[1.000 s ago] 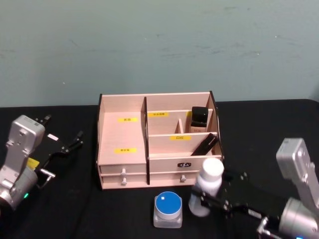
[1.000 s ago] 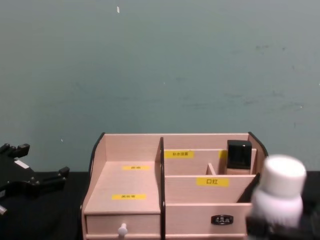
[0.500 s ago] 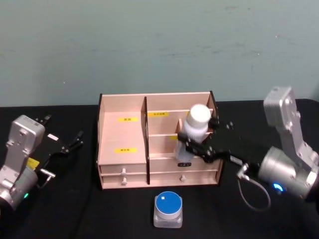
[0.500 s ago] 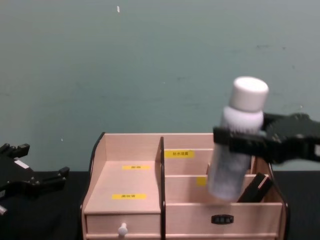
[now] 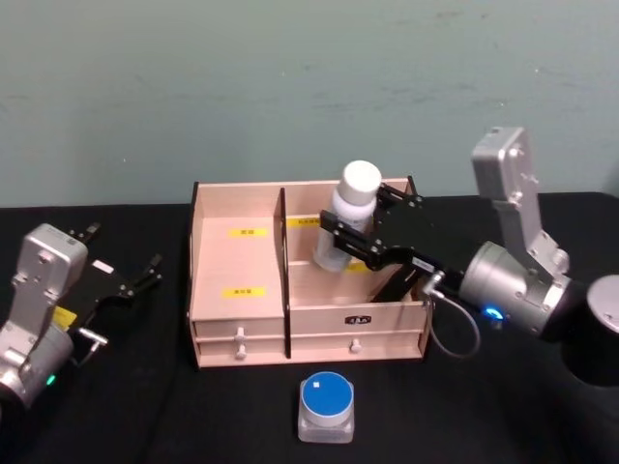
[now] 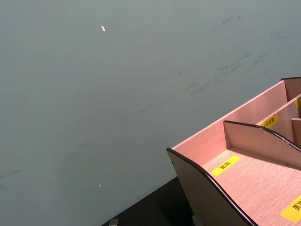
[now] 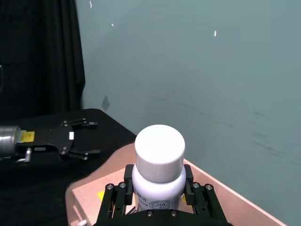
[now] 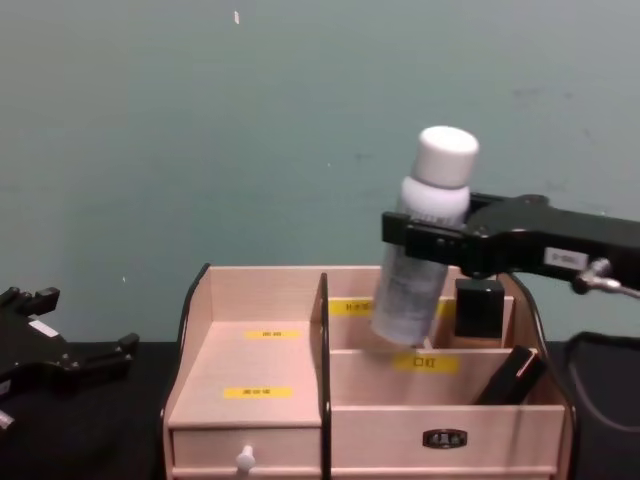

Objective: Pick up the facial cleanser and watermelon frost from the table and place them into the tiered storage box.

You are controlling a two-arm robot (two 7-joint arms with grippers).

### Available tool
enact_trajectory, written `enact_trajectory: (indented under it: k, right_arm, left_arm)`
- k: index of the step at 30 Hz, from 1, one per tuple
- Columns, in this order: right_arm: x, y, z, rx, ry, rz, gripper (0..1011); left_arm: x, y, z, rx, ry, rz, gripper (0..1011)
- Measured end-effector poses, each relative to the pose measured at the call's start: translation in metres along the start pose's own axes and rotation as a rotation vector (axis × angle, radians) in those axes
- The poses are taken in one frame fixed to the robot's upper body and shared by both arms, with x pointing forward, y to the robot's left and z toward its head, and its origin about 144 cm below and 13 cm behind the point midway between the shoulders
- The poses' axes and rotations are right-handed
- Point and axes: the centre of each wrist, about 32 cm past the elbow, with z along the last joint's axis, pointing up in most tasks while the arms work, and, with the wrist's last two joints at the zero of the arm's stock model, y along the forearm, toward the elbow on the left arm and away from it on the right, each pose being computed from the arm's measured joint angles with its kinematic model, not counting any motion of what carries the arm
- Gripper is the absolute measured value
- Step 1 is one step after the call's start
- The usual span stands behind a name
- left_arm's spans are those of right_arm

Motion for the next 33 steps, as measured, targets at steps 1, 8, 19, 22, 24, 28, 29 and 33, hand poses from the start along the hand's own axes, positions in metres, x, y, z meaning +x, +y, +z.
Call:
enact_trajectory:
  k: [1,8,19,22,24,28,29,33]
  right_arm:
    - [0.001,0.002,-0.001,0.0,-0.001,0.001,602]
    - [0.008,0.018,-0.003,-0.008,-0.026,0.001,602]
    - [0.016,0.03,-0.009,-0.017,-0.026,-0.017,602]
    - [0.018,0.033,-0.012,-0.019,-0.022,-0.02,602]
    - [0.019,0.034,-0.013,-0.022,-0.021,-0.022,602]
    - [0.022,0.038,-0.016,-0.028,-0.017,-0.025,602]
    - [0.022,0.039,-0.016,-0.028,-0.016,-0.025,602]
    - [0.024,0.043,-0.017,-0.029,-0.015,-0.021,602]
  left_arm:
    - [0.0,0.0,0.0,0.0,0.0,0.0,1010]
    - [0.0,0.0,0.0,0.0,0.0,0.0,1010]
    - [0.0,0.0,0.0,0.0,0.0,0.0,1010]
    - [0.0,0.0,0.0,0.0,0.0,0.0,1010]
    - [0.0,0.0,0.0,0.0,0.0,0.0,1010]
    - [0.0,0.0,0.0,0.0,0.0,0.0,1010]
    - [0.0,0.0,0.0,0.0,0.0,0.0,1010]
    - [0.0,0.0,0.0,0.0,0.0,0.0,1010]
